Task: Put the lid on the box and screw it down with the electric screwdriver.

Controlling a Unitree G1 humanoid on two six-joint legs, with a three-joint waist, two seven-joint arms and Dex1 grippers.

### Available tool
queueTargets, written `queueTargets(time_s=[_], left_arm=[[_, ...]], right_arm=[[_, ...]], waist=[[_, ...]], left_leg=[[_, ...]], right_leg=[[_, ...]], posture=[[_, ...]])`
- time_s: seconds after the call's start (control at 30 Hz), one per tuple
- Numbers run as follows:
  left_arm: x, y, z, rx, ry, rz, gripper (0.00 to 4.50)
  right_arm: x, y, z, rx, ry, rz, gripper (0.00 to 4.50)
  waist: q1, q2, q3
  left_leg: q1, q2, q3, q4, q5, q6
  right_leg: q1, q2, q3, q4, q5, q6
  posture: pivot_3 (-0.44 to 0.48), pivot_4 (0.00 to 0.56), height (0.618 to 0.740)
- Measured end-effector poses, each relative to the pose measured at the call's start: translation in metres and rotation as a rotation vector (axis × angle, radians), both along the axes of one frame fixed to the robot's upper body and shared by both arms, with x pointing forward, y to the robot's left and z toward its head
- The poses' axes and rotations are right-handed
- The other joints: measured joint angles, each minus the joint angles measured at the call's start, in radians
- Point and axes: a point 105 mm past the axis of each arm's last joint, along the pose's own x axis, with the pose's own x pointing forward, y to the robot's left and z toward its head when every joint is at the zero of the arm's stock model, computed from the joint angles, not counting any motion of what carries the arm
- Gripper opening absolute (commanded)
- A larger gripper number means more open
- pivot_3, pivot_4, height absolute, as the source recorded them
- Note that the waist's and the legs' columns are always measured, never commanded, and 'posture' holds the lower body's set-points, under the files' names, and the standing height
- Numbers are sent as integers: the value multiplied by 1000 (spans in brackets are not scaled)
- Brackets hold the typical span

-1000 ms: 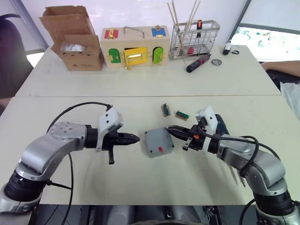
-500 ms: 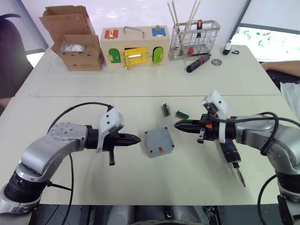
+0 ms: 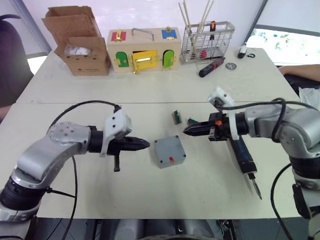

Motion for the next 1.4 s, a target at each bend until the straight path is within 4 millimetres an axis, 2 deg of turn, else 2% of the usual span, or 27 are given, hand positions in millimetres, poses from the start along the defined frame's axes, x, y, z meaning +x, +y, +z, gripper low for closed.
queueTargets(time_s=[0.4,0.7,1.4], left_arm=[[-1,1,-4,3,9,6,0],[-1,-2,-6,-19,13,11,0],[1,-4,-8,-29,15,37,0]], right_arm=[[-1,12,-12,-26,82,52,50],[4,10,-19,-46,93,25,50],[9,10,-17,-41,77,21,50]], waist=[[1,0,0],[1,0,0],[1,0,0]], left_leg=[[-1,0,0,0,0,0],[-1,0,0,0,0,0],[-1,0,0,0,0,0]], right_leg=[[-1,-1,0,0,0,0],[-1,0,0,0,0,0],[-1,0,0,0,0,0]], posture=[[0,150,740],[0,150,740],[0,150,740]])
